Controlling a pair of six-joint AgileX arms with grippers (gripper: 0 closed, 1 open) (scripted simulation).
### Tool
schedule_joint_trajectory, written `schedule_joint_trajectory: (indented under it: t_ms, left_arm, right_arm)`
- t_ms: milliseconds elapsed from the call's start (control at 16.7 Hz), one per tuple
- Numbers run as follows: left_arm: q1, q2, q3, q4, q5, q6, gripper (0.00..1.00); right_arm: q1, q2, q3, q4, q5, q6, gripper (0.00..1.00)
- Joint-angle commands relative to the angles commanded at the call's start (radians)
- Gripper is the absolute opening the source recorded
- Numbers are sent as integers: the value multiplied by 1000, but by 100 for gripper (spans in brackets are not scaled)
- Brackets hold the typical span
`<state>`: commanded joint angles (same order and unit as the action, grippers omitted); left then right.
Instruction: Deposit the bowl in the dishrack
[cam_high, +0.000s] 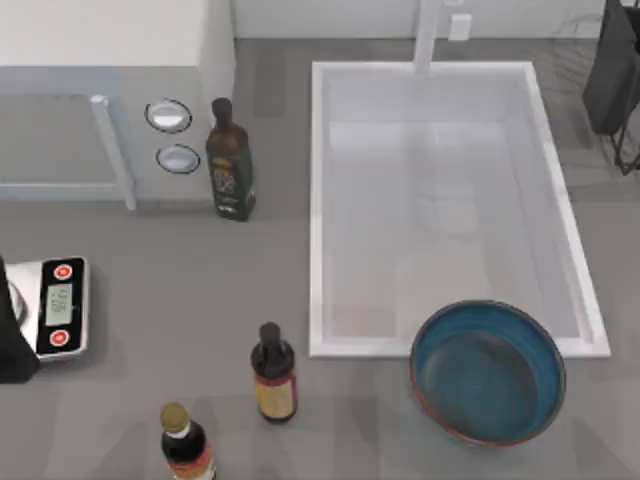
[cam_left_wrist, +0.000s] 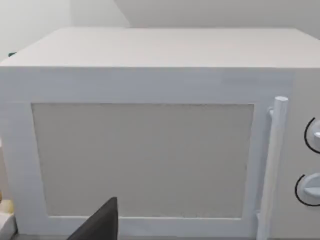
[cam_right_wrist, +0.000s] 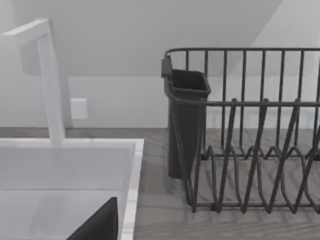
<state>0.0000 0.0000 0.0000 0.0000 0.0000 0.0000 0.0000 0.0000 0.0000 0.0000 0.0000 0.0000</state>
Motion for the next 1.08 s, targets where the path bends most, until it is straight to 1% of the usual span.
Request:
schedule_joint_trajectory:
  t_ms: [240,420,600,900,1080]
  left_arm:
    - [0,0,0,0,0,0,100]
    - [0,0,0,0,0,0,100]
    - [0,0,0,0,0,0,100]
    - [0,0,0,0,0,0,100]
    - [0,0,0,0,0,0,100]
  right_arm:
    - [17,34,33,-33,-1,15,100]
    - [70,162,152,-146,1,67,100]
    - [144,386,324,-317,7,143,100]
    - [286,875,641,-656,19,289,100]
    - [366,1127,820,-844,24,371,100]
